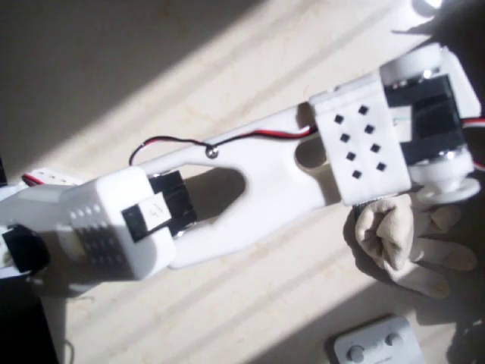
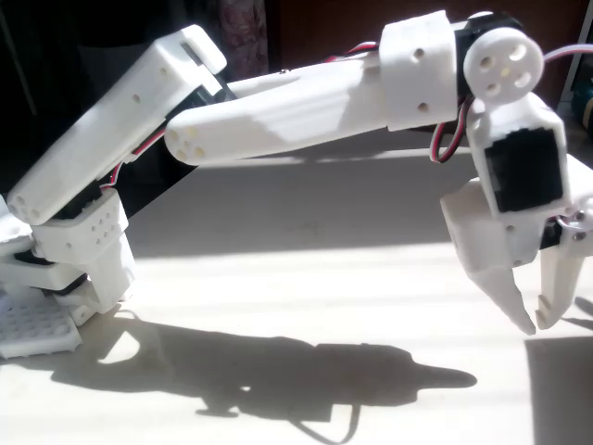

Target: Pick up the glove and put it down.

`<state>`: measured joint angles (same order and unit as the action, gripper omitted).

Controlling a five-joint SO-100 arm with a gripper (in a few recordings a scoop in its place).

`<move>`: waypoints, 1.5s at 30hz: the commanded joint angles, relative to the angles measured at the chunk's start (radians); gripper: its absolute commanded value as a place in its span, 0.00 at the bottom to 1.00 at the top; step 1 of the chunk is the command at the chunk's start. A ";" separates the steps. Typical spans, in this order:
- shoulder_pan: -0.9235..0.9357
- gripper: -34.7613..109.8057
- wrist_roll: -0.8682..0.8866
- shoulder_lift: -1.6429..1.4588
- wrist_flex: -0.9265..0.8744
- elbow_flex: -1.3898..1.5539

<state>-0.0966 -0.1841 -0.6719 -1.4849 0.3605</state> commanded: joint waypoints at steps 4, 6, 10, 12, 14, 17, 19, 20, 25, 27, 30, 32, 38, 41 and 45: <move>-0.003 0.24 0.003 -0.021 0.008 -0.026; -0.003 0.24 0.005 -0.021 0.008 -0.026; -0.003 0.24 -0.005 -0.021 -0.003 -0.025; -0.003 0.24 -0.005 -0.021 0.000 -0.023; -0.003 0.24 0.005 -0.023 0.008 -0.025; 0.003 0.24 0.006 -0.052 0.009 -0.012; 0.006 0.24 0.006 -0.126 0.011 -0.002; 0.006 0.24 0.006 -0.172 0.011 0.015; 0.008 0.24 0.006 -0.431 0.048 0.258; 0.028 0.24 0.006 -0.555 0.124 0.391; 0.063 0.24 0.006 -0.741 0.279 0.606; 0.083 0.24 0.006 -0.857 0.382 0.749; 0.101 0.24 -0.005 -1.175 0.551 1.146; 0.101 0.24 -0.005 -1.328 0.554 1.342; 0.101 0.24 -0.006 -1.532 0.554 1.603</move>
<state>-0.0123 -0.1841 -2.0417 -0.9465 1.8162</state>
